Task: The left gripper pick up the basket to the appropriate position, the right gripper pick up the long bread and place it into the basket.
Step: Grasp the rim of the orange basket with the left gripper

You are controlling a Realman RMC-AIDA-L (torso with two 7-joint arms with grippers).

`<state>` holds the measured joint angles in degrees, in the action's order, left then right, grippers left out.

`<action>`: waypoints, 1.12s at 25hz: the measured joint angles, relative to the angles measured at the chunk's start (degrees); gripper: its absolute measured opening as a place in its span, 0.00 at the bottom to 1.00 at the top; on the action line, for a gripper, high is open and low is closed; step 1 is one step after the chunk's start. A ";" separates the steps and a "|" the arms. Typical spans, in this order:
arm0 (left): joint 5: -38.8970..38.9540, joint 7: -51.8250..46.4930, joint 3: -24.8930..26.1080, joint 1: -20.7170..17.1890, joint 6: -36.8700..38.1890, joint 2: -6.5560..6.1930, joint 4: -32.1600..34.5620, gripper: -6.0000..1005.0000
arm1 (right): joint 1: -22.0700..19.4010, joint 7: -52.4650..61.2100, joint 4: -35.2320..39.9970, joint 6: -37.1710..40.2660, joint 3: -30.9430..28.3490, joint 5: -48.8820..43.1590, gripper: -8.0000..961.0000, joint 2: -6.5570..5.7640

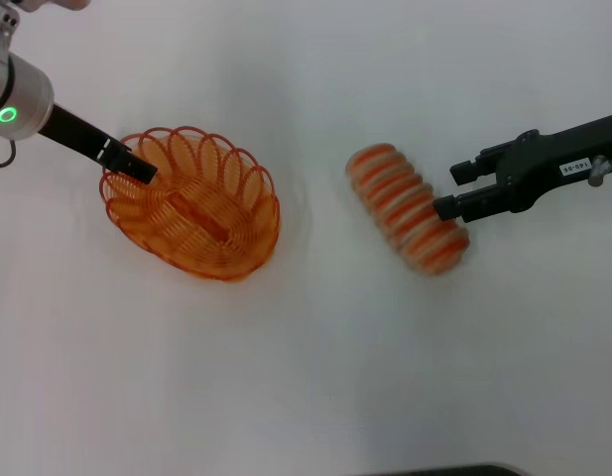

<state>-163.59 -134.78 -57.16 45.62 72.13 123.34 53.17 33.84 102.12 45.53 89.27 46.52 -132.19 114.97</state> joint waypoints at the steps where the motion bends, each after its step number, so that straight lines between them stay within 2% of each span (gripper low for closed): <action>1: -0.01 0.01 -0.41 0.00 0.03 0.08 0.00 0.87 | 0.02 0.00 0.00 -0.04 0.00 -0.04 0.75 0.00; 3: -0.01 0.09 -0.59 0.00 0.15 0.16 -0.02 0.87 | 0.05 0.01 0.00 -0.09 -0.02 -0.08 0.75 -0.01; 9: -0.03 0.00 -0.63 0.50 -0.08 0.07 -1.97 0.77 | 0.11 0.01 0.42 -0.21 -0.12 -0.09 0.75 -0.02; 14: 0.34 -0.48 0.24 0.74 0.13 0.01 -2.14 0.58 | 0.23 0.01 0.54 -0.19 -0.22 -0.09 0.75 -0.02; 19: 0.41 -1.46 0.91 0.91 0.41 -0.24 -1.82 0.35 | 0.26 0.01 0.54 -0.16 -0.23 -0.09 0.75 -0.02; 25: 0.12 -1.56 0.91 1.13 1.46 -0.31 -2.14 0.18 | 0.19 0.01 0.54 0.06 -0.42 -0.08 0.75 -0.02; 28: 0.09 -1.95 0.98 1.14 1.95 -0.42 -2.07 0.17 | 0.22 0.01 0.54 0.14 -0.41 -0.08 0.75 -0.01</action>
<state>-163.49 -136.73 -56.18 46.76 74.08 122.93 51.10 34.05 102.13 46.06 89.41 46.11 -132.27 114.96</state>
